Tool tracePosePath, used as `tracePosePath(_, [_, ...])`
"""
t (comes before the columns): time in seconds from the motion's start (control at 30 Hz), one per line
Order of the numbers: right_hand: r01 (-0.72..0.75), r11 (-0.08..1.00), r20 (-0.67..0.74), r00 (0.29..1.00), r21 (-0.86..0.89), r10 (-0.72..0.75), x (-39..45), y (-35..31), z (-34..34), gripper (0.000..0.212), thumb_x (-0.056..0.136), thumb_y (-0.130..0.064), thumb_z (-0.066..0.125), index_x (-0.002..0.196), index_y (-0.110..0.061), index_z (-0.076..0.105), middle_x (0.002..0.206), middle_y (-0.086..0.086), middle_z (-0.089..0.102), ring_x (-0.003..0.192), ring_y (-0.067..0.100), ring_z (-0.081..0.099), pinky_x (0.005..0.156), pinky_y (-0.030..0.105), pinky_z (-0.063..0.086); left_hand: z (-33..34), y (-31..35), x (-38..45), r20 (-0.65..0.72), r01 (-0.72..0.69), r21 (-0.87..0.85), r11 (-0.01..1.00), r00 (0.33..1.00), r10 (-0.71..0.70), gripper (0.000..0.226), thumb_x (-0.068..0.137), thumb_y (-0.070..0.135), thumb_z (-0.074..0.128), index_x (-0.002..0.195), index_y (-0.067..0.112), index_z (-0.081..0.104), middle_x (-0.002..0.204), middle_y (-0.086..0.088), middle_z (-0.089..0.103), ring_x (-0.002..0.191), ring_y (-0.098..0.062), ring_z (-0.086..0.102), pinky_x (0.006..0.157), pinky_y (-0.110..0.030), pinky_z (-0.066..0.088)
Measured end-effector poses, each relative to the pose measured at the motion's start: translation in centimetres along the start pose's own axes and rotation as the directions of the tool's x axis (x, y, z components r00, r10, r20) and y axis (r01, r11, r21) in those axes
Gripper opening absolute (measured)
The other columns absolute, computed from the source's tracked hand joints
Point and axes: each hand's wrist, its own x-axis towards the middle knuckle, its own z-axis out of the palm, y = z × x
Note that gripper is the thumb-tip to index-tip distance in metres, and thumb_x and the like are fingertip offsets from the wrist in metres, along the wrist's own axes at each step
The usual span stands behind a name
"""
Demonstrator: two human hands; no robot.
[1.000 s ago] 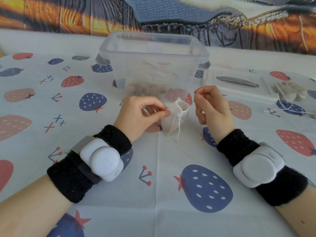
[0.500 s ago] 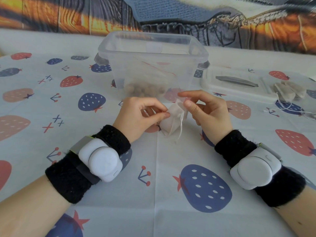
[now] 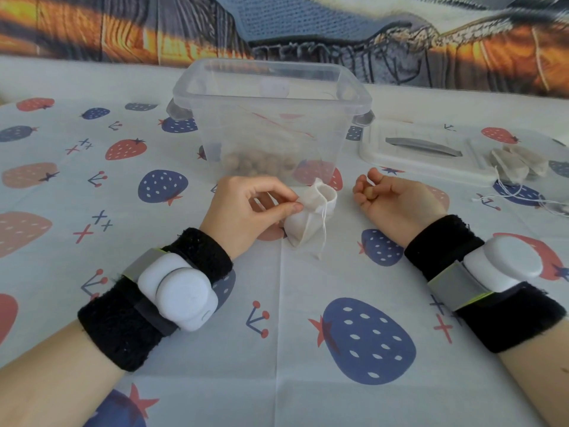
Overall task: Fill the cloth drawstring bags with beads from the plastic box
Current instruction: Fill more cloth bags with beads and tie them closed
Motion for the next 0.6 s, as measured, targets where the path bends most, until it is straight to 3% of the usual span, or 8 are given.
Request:
tracePosePath(0.07, [0.089,0.989,0.040,0.996,-0.116,-0.085,-0.1,0.4,0.2,0.028,0.095,0.007,0.028,0.085,-0.006,0.051,0.078,0.009,0.051,0.066,0.015,0.056,0.066,0.021,0.053,0.0,0.0,0.0,0.004,-0.005,-0.002,1.000,1.000,0.005,0.013,0.074,0.011,0.078,0.073,0.021,0.071,0.065,0.016,0.064,0.054,-0.007,0.057,0.056,-0.016,0.044])
tracePosePath(0.13, [0.220,0.932,0.154,0.971,-0.289,-0.182,-0.6,0.9,0.4,0.023,0.099,-0.001,0.032,0.086,-0.005,0.051,0.070,0.007,0.055,0.056,0.014,0.059,0.055,0.021,0.052,0.0,0.0,0.1,0.011,-0.001,-0.013,1.000,1.000,0.001,0.012,0.074,0.011,0.078,0.073,0.021,0.071,0.067,0.013,0.065,0.054,-0.007,0.057,0.056,-0.017,0.044])
tracePosePath(0.2, [0.375,0.768,0.251,0.926,-0.520,-0.282,-1.1,1.5,0.5,0.019,0.100,-0.010,0.037,0.087,-0.006,0.051,0.057,0.001,0.054,0.046,0.014,0.051,0.042,0.022,0.041,0.0,0.0,0.1,0.017,0.000,-0.019,1.000,1.000,0.001,0.012,0.074,0.010,0.077,0.073,0.021,0.071,0.067,0.009,0.065,0.054,-0.008,0.056,0.056,-0.017,0.044])
tracePosePath(0.27, [0.508,0.577,0.324,0.859,-0.639,-0.398,-1.5,2.1,0.7,0.019,0.099,-0.014,0.040,0.084,-0.011,0.051,0.051,-0.004,0.043,0.044,0.010,0.039,0.041,0.020,0.030,0.0,0.0,0.1,0.021,-0.004,-0.022,1.000,1.000,0.005,0.013,0.075,0.010,0.077,0.073,0.021,0.071,0.067,0.007,0.065,0.054,-0.008,0.056,0.056,-0.016,0.043])
tracePosePath(0.4, [0.699,0.374,0.488,0.702,-0.610,-0.519,-2.3,2.9,1.1,0.008,0.088,-0.015,0.044,0.087,-0.022,0.048,0.066,-0.010,0.042,0.059,0.002,0.039,0.058,0.018,0.031,0.0,-0.1,0.1,0.024,-0.011,-0.029,1.000,1.000,0.011,0.012,0.075,0.012,0.077,0.074,0.023,0.072,0.068,0.008,0.065,0.055,-0.008,0.056,0.055,-0.016,0.043])
tracePosePath(0.5, [0.733,0.293,0.546,0.663,-0.614,-0.513,-2.5,3.0,1.1,0.011,0.085,-0.016,0.049,0.089,-0.026,0.048,0.080,-0.014,0.051,0.074,-0.001,0.048,0.066,0.021,0.036,0.0,-0.2,0.0,0.021,-0.016,-0.018,1.000,1.000,0.016,0.007,0.074,0.016,0.077,0.074,0.022,0.072,0.068,0.008,0.066,0.057,-0.010,0.056,0.055,-0.018,0.044])
tracePosePath(0.6, [0.753,0.234,0.597,0.638,-0.615,-0.486,-2.5,3.0,1.0,0.008,0.083,-0.017,0.059,0.085,-0.022,0.053,0.076,-0.019,0.057,0.074,0.003,0.051,0.064,0.020,0.039,-0.1,-0.2,0.1,0.013,-0.013,-0.018,1.000,1.000,0.013,0.011,0.074,0.014,0.077,0.073,0.023,0.071,0.068,0.005,0.066,0.056,-0.012,0.057,0.054,-0.020,0.045])
